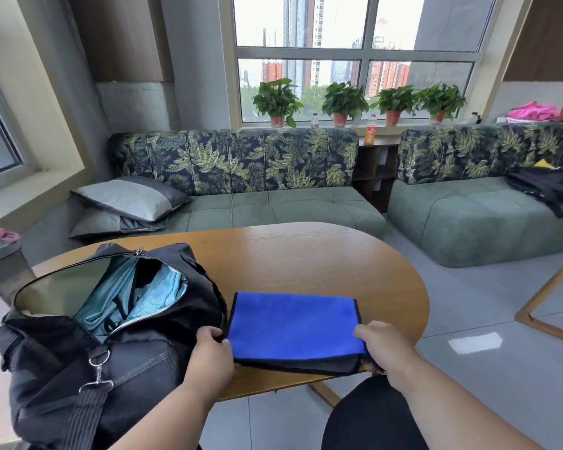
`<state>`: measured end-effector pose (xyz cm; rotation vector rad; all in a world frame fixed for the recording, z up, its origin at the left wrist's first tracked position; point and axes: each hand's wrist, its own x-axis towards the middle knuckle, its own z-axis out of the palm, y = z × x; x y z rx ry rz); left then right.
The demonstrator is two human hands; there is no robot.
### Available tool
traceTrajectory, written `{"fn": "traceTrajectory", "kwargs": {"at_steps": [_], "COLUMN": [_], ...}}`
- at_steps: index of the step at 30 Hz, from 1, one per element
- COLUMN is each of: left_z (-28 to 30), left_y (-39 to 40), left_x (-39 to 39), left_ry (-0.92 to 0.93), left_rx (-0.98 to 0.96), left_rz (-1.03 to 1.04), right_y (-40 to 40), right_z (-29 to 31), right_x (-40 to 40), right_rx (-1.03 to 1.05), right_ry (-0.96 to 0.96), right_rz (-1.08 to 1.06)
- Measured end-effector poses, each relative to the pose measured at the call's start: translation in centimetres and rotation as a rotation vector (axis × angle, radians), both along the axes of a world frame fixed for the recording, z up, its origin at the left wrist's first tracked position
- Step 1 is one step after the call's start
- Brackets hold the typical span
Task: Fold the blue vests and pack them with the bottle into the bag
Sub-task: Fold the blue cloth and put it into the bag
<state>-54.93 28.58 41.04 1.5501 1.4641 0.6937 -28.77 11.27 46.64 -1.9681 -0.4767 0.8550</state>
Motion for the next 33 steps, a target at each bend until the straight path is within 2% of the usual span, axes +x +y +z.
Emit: {"fn": "traceTrajectory", "kwargs": {"at_steps": [6,11,19,21,23,27,29,31,33], "left_z": [0.9,1.5,0.9,0.8,0.7,0.6,0.8,0.9,0.9], "left_y": [0.2,-0.6,-1.1,-1.3,-1.6,-1.8,-1.8,-1.7,-1.5], "left_x": [-0.1,-0.2,0.0,0.2,0.3,0.4,0.3,0.1,0.1], "left_ry": [0.105,0.246,0.429,0.450,0.451,0.423,0.381,0.334,0.288], "left_rx": [0.018,0.163,0.241,0.243,0.246,0.243,0.240,0.246,0.241], "left_rz": [-0.047,-0.136,-0.230,-0.226,-0.216,-0.198,-0.190,-0.182,-0.169], "right_y": [-0.9,-0.7,0.2,0.5,0.8,1.0,1.5,2.6,4.0], "right_z": [-2.7,-3.4,-3.6,-3.7,-3.7,-2.3,-1.9,-0.6,2.0], "right_x": [-0.5,-0.6,-0.3,-0.4,-0.6,-0.1,0.9,2.0,2.8], "right_rx": [-0.142,-0.210,-0.284,-0.276,-0.182,0.095,0.162,0.244,0.326], "right_ry": [-0.190,-0.345,-0.425,-0.399,-0.314,0.108,0.233,0.255,0.199], "right_rz": [0.082,0.065,0.107,0.116,0.094,-0.008,-0.064,-0.121,-0.140]}}
